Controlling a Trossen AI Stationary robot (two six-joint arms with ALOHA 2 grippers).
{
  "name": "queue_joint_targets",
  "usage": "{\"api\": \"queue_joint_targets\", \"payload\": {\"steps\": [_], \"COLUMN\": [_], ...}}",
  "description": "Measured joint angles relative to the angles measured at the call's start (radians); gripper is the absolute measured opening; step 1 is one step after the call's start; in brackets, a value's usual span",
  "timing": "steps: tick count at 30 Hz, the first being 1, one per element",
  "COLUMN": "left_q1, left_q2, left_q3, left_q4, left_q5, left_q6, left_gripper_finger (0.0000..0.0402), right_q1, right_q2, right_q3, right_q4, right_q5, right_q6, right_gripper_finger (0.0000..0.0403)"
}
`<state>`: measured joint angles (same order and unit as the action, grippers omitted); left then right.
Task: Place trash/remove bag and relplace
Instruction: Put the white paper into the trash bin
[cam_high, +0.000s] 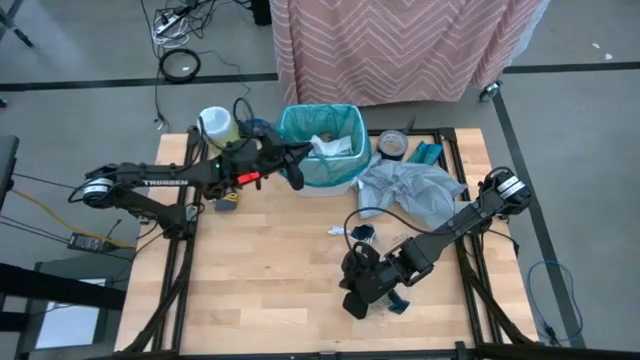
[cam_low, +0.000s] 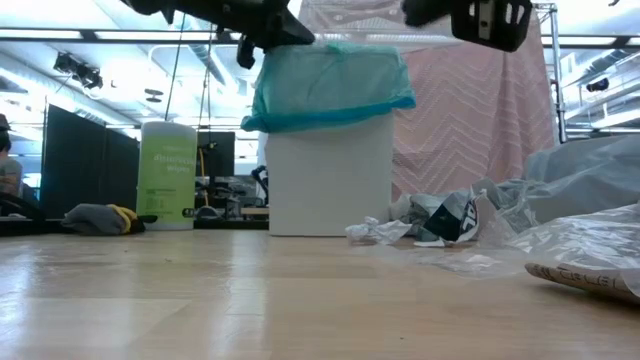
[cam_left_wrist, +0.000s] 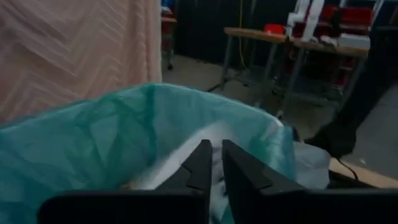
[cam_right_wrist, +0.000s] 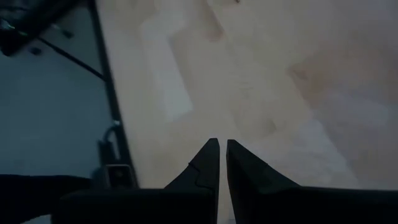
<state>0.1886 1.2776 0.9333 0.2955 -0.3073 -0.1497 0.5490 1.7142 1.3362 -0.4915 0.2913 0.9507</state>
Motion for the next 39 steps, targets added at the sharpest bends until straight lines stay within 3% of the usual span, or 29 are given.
{"api": "queue_joint_targets", "payload": {"steps": [10,15,24,29,33,39], "left_q1": [0.006,0.006,-0.003,-0.049,-0.11,-0.175], "left_q2": [0.008,0.006,0.019,0.076,0.147,0.264], "left_q3": [0.269,0.383,0.422,0.421,0.421,0.421], "left_q4": [-0.315,-0.403,-0.406,-0.434,-0.428,-0.275], "left_q5": [0.007,0.009,0.142,0.277,0.307,0.309], "left_q6": [0.155,0.142,0.087,0.066,0.063,0.039], "left_gripper_finger": [0.0115,0.0117,0.0117,0.0117,0.0117,0.0117], "right_q1": [-0.012,-0.024,0.026,0.082,0.144,0.254], "right_q2": [-0.047,-0.199,-0.584,-0.732,-0.829,-1.008], "right_q3": [0.0,0.0,0.0,0.0,-0.027,-0.255], "right_q4": [0.145,-0.009,-0.377,-0.55,-0.599,-0.545], "right_q5": [0.03,0.172,0.405,0.412,0.412,0.412], "right_q6": [-0.098,-0.149,-0.213,-0.211,-0.211,-0.088], "right_gripper_finger": [0.002,0.002,0.002,0.002,0.002,0.002]}}
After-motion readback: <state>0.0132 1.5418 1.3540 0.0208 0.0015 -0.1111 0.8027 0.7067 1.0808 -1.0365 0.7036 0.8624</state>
